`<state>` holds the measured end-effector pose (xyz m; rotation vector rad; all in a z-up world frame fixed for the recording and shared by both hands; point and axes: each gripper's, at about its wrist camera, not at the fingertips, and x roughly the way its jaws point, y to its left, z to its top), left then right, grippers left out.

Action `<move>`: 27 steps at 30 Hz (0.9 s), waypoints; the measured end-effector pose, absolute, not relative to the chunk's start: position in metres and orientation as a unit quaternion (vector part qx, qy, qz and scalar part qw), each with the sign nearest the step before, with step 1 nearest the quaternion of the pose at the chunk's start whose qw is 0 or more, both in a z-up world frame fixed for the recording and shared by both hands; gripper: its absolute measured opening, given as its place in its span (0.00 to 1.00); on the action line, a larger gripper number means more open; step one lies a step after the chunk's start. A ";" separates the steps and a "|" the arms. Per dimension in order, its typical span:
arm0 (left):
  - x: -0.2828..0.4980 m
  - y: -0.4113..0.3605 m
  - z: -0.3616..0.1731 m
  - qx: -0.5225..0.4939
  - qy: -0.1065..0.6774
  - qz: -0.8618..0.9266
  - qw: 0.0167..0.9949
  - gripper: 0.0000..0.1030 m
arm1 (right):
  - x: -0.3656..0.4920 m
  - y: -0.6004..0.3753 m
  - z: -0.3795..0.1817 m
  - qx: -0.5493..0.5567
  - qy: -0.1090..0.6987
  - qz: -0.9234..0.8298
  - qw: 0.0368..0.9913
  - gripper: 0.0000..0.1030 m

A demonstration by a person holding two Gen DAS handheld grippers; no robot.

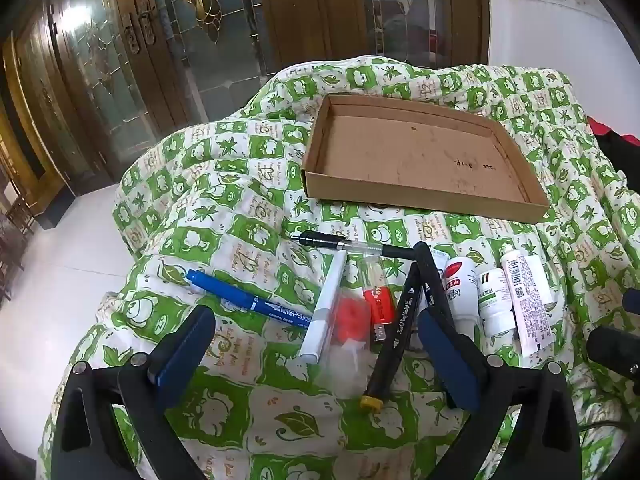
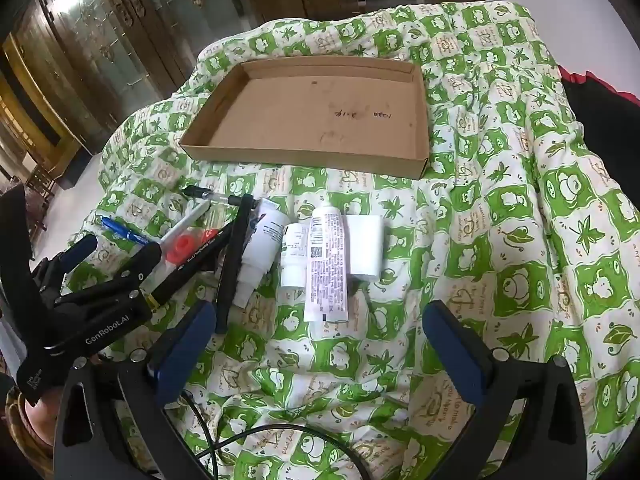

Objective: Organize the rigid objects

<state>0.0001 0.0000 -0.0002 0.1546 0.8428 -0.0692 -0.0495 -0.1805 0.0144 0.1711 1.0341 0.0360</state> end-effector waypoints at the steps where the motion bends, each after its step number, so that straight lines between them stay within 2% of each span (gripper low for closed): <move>1: 0.000 0.000 -0.001 0.076 0.411 -0.032 0.908 1.00 | -0.050 -0.180 0.015 0.084 0.494 0.018 0.865 1.00; 27: -0.001 -0.004 -0.001 0.068 0.416 -0.053 0.905 0.98 | -0.051 -0.178 0.018 0.080 0.491 0.019 0.867 1.00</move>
